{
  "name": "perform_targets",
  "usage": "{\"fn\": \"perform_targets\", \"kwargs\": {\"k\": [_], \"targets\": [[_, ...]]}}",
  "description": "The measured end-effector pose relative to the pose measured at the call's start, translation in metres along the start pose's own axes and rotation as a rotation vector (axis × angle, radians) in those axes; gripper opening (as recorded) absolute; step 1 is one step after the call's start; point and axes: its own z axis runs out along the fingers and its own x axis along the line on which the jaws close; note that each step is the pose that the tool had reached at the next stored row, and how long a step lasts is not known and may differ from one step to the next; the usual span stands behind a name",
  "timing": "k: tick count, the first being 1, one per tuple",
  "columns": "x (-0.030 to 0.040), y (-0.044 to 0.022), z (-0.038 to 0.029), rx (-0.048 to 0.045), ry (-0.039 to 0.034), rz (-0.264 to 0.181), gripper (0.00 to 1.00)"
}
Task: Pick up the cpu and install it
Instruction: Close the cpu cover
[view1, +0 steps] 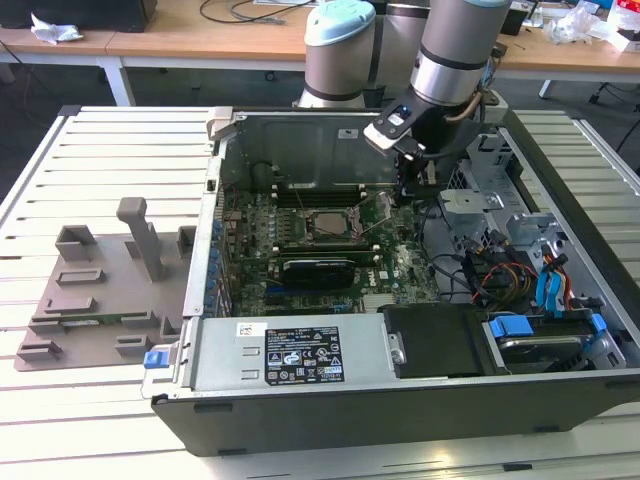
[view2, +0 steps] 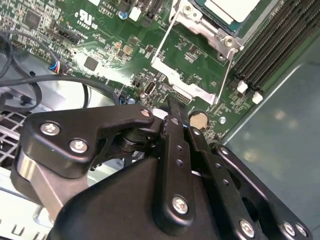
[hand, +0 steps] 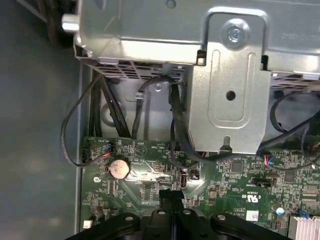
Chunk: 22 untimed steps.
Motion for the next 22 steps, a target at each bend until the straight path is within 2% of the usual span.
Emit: {"fn": "perform_targets", "kwargs": {"k": [2,7,22], "targets": [[0.0000,0.0000,0.0000,-0.0002,-0.0010,-0.017,0.11],[0.0001,-0.0004,0.0036,-0.0003,-0.0009,-0.017,0.11],[0.0015,-0.0171,0.0052,-0.0002,-0.0010,-0.017,0.11]]}}
